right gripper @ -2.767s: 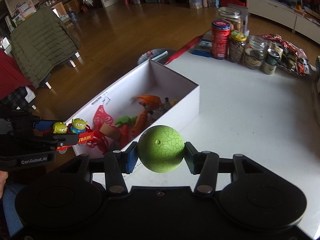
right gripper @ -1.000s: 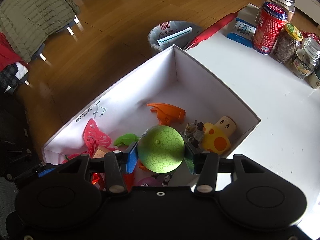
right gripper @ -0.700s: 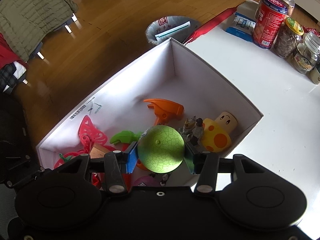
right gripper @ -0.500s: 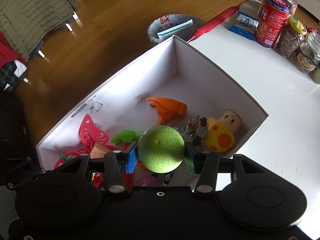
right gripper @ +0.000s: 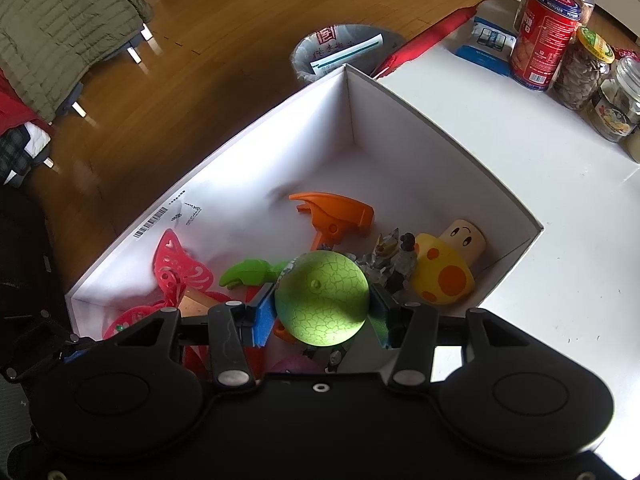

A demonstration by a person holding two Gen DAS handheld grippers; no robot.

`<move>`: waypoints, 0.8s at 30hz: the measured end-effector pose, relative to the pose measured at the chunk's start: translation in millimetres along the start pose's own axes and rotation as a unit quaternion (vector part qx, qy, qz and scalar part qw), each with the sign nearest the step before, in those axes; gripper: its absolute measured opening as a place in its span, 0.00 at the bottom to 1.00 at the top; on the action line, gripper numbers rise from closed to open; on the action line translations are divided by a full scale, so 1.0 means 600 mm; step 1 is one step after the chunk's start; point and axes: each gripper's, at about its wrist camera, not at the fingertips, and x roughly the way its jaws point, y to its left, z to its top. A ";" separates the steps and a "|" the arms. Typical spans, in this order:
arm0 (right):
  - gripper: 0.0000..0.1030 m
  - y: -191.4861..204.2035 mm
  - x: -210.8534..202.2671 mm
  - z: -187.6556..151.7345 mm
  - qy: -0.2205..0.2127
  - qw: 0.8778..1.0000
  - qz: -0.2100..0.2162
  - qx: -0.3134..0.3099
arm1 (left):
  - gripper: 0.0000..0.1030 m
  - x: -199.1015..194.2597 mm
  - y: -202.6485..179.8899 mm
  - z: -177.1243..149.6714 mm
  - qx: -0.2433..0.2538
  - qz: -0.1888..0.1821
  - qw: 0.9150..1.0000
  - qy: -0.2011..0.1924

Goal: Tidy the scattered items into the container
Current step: 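Lower the green egg into the box and open the right tool while the left tool lowers the cart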

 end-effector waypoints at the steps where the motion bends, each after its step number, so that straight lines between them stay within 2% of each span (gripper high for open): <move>1: 0.48 0.000 0.000 0.000 0.000 1.000 0.001 0.000 | 0.53 -0.001 0.001 0.000 -0.001 -0.002 1.000 0.000; 4: 0.48 0.001 0.000 0.001 -0.001 1.000 0.002 0.000 | 0.58 -0.003 0.002 -0.001 -0.001 0.002 1.000 -0.003; 12: 0.49 0.004 0.002 0.001 -0.003 1.000 0.000 0.000 | 0.60 -0.006 0.007 -0.008 -0.004 0.005 1.000 -0.007; 16: 0.58 0.003 -0.004 0.002 -0.014 1.000 0.004 0.006 | 0.61 -0.007 0.006 -0.010 -0.001 0.008 1.000 -0.009; 19: 0.58 0.004 -0.011 0.001 -0.023 1.000 0.003 0.006 | 0.61 -0.010 0.004 -0.010 0.000 0.013 1.000 -0.015; 21: 0.59 0.002 -0.017 -0.004 -0.030 0.999 0.009 0.009 | 0.67 -0.012 0.004 -0.012 0.001 0.018 1.000 -0.023; 23: 0.65 0.001 -0.024 -0.011 -0.040 0.999 0.015 0.010 | 0.78 -0.017 0.002 -0.014 0.004 0.028 0.999 -0.034; 24: 0.65 0.000 -0.028 -0.015 -0.045 0.999 0.016 0.009 | 0.78 -0.020 0.000 -0.016 0.007 0.035 0.999 -0.040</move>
